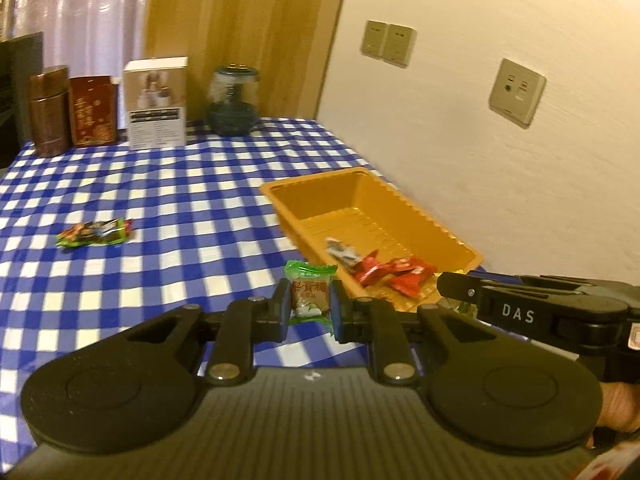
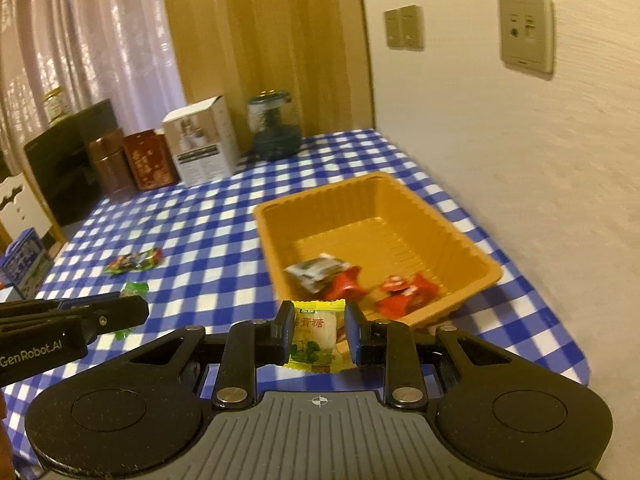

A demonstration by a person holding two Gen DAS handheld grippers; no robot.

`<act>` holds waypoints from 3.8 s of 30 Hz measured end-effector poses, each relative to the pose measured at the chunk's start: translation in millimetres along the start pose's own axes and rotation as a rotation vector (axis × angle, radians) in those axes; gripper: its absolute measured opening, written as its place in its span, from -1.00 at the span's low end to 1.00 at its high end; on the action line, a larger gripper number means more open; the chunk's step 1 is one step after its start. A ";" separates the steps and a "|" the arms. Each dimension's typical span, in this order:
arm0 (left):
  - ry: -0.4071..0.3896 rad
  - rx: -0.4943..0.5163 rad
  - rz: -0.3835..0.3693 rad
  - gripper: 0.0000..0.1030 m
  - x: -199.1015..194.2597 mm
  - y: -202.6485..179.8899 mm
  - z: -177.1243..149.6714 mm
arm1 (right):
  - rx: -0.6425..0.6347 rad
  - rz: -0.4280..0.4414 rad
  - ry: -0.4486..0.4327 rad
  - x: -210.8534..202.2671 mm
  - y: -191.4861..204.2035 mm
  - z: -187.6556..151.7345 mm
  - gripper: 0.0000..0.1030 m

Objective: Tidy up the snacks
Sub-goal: 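Carry the green candy and yellow-green packet over the orange tray with both tools, then open both tools to drop the green candy and yellow-green packet into the tray, then withdraw both open tools from the tray back over the tablecloth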

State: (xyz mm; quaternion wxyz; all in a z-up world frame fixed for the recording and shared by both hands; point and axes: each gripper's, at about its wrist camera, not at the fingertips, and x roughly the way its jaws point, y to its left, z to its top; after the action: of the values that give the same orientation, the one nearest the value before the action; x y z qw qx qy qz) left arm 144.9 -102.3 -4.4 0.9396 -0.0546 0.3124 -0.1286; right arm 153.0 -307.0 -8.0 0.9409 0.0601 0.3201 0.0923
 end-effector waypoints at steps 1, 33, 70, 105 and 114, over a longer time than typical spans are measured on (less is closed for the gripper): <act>0.002 0.004 -0.008 -0.66 4.3 -3.9 2.5 | 0.008 -0.004 -0.002 1.1 -5.9 2.5 -0.47; 0.068 0.044 -0.069 -0.48 115.6 -33.8 32.1 | 0.111 -0.049 0.009 55.8 -88.7 39.3 -0.47; 0.012 -0.071 0.048 -0.14 -7.3 19.8 -8.5 | 0.219 0.075 -0.018 -10.3 -29.4 9.1 0.25; -0.018 -0.106 0.214 0.49 -93.2 85.0 -34.1 | 0.059 0.162 0.031 -37.0 56.7 -22.3 0.30; 0.006 -0.030 0.228 0.49 -76.5 115.4 -20.7 | 0.004 0.188 0.035 -14.0 74.7 -9.0 0.30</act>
State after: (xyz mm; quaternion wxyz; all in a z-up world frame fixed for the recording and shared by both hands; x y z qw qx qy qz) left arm 97.3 29.3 1.8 0.9464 -0.0322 0.3211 -0.0163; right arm 126.5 -236.7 6.1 0.9223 0.0903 0.3295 0.1807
